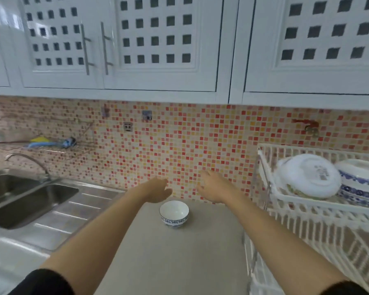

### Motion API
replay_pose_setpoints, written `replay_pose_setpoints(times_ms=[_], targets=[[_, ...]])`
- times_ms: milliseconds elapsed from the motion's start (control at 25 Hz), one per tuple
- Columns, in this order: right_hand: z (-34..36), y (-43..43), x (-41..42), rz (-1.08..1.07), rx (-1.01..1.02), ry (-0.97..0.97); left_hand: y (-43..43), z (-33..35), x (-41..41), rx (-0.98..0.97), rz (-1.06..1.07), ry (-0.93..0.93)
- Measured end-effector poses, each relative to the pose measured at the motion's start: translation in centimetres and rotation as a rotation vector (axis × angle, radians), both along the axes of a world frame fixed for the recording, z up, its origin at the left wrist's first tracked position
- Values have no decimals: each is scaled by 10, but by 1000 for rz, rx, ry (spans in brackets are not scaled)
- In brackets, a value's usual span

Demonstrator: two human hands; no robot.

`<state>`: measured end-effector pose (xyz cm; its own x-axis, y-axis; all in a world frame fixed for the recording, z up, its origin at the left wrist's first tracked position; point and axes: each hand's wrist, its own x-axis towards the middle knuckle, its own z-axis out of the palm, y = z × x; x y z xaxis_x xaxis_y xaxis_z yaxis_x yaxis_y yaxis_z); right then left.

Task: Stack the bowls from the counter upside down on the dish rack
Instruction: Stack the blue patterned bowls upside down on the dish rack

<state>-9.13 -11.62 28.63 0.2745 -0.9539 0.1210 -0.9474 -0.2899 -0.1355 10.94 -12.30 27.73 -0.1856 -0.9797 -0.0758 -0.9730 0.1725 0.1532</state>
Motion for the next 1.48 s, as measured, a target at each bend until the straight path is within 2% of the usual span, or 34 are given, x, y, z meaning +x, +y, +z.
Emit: replay_pose_setpoints(times_ms=[240, 480, 760, 1080, 1280, 1480], targets=[[-95, -69, 28, -148, 94, -75, -38, -89, 28, 134, 100, 68], [-177, -158, 48, -253, 168, -106, -122, -175, 39, 228, 269, 136], [-250, -250, 55, -351, 304, -200, -207, -242, 18, 262, 481, 375], [-276, -279, 60, -429, 489, -260, -241, -271, 7, 305, 576, 464], [-275, -262, 59, -466, 468, -285, -230, -264, 5, 274, 571, 466], [-251, -233, 56, -453, 388, -319, -201, -229, 3, 176, 544, 500]])
